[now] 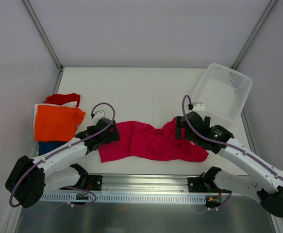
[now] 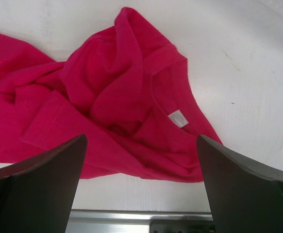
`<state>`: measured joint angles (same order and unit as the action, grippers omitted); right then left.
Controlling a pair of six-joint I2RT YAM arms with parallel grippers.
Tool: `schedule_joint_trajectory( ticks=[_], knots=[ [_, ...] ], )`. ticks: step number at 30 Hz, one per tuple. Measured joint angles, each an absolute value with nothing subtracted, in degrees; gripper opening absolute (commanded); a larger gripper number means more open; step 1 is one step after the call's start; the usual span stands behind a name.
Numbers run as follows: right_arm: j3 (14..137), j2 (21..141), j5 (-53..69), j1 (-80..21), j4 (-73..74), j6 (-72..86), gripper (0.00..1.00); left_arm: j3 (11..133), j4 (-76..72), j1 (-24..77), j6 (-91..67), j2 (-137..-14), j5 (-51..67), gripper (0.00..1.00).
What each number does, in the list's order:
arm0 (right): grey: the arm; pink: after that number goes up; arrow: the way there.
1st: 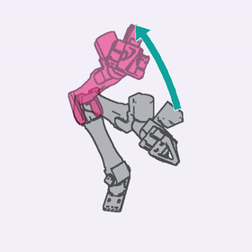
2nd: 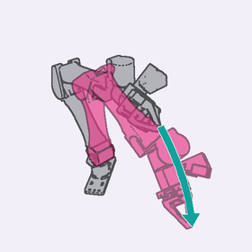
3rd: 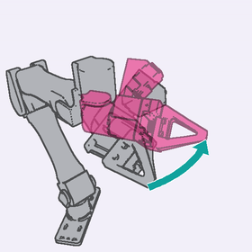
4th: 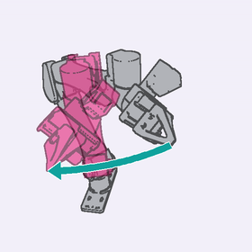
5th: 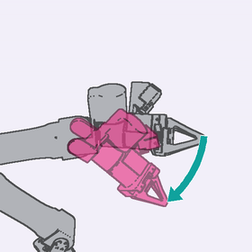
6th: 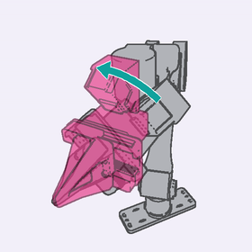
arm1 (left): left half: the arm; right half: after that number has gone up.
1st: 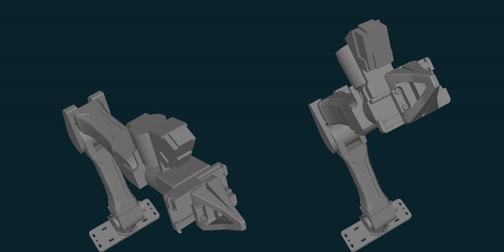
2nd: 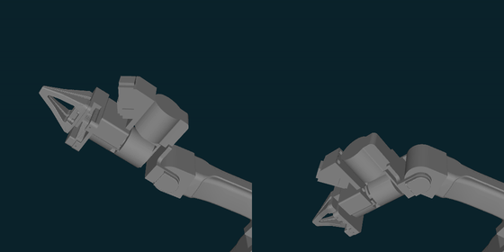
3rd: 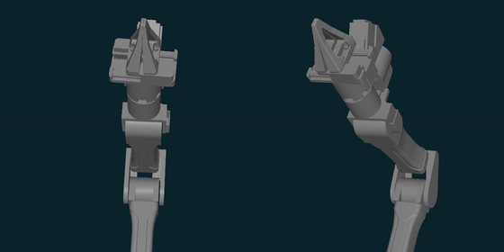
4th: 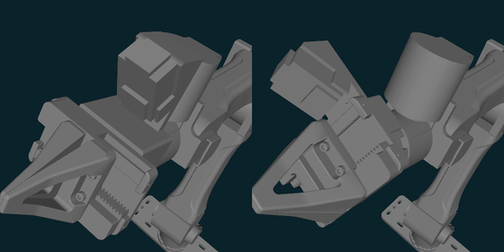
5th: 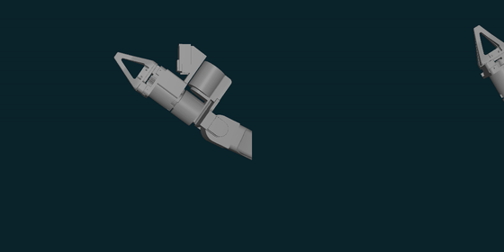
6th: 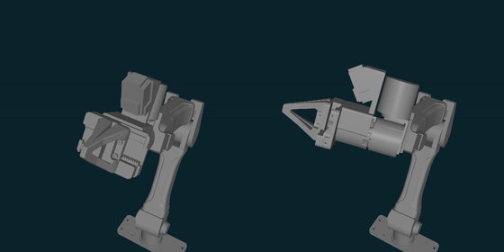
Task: Fold and stack the t-shirts
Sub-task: Flatten the tshirt out
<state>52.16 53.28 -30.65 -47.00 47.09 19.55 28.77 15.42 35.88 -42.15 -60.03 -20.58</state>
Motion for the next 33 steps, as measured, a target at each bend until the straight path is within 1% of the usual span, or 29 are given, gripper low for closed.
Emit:
schedule_joint_trajectory(
  ticks=[4,9,13,19,23,27,33],
  knots=[
    [48.05,56.36,-26.63,-44.88,39.46,18.06,0.99,28.77,15.79,37.67,-43.29,-63.0,-21.87,0.9],
    [39.94,58.5,-21.43,-40.69,30.68,17.45,1.0,28.77,16.16,38.3,-44.25,-64.25,-23.44,0.9],
    [36.23,61.36,-18.39,-38.44,26.02,17.41,0.91,28.77,16.4,38.28,-44.34,-64.23,-24.53,0.91],
    [35.35,61.67,-14.17,-37.74,21.1,17.45,0.85,28.77,16.62,38.28,-44.34,-64.12,-24.71,0.91],
    [35.51,59.88,-12.8,-37.74,19.92,17.5,0.84,28.77,16.62,38.28,-44.36,-64.12,-24.73,0.91],
    [35.68,59.59,-12.51,-37.74,19.88,17.54,0.76,28.8,16.62,38.28,-44.38,-64.38,-24.73,0.92],
    [35.4,61.69,-12.08,-37.74,18.39,17.98,0.74,28.8,16.62,38.28,-44.38,-64.6,-24.73,0.92]
  ],
)
